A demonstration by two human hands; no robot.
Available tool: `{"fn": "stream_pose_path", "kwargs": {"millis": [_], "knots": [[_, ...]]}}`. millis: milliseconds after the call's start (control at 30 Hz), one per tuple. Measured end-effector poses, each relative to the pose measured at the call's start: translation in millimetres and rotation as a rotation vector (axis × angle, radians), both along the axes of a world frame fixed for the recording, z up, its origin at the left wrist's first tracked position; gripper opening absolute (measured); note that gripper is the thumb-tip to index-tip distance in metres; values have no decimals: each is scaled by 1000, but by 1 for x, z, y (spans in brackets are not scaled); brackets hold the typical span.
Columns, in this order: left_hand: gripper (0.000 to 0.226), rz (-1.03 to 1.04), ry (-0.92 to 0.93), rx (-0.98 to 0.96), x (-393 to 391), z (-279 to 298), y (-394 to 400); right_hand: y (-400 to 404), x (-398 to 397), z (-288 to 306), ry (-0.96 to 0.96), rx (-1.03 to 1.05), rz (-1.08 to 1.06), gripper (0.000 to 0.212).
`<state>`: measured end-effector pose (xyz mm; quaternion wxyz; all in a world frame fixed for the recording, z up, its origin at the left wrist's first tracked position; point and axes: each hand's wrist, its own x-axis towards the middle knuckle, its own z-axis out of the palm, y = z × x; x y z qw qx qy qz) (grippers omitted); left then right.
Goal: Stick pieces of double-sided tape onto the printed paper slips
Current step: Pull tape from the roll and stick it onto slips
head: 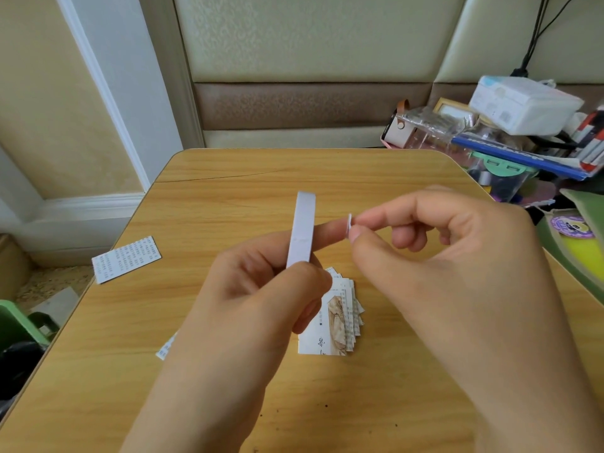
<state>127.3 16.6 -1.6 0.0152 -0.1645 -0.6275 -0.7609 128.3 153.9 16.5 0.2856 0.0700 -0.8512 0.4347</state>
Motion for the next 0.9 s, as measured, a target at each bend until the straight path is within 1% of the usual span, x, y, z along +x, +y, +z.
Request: {"fn": "stream_pose_path", "kwargs": {"millis": [100,200,233,333,367,433,500,600,667,767,900], "knots": [[53,31,-6,-30,0,-1,0,0,-1,-2,-7,7,-4,6],[50,38,-26,-14,-1,-2,0,0,-2,-4,-21,1,-15,6],[44,35,-35,-6,0,-2,0,0,-2,-4,-36,-17,-13,6],[18,26,-75,-5,1,0,-1,4,-5,-6,-94,-106,-3,4],[17,41,-97,2,1,0,-1,6,-5,-6,-116,-135,-7,4],[25,99,-152,33,-1,-1,-2,13,-4,-5,-167,-166,-25,5],[21,112,-190,79,-2,-3,-2,22,-4,-6,-251,-158,-37,8],[21,97,-237,86,-3,-5,-2,39,-9,-16,-398,-62,-87,16],[19,89,-263,102,-4,-6,-1,49,-13,-29,-469,2,-142,18],[22,70,-292,135,-5,-9,1,57,-19,-48,-523,-9,-179,17],[20,45,-332,146,-7,-13,2,60,-26,-61,-542,-36,-230,15]]}}
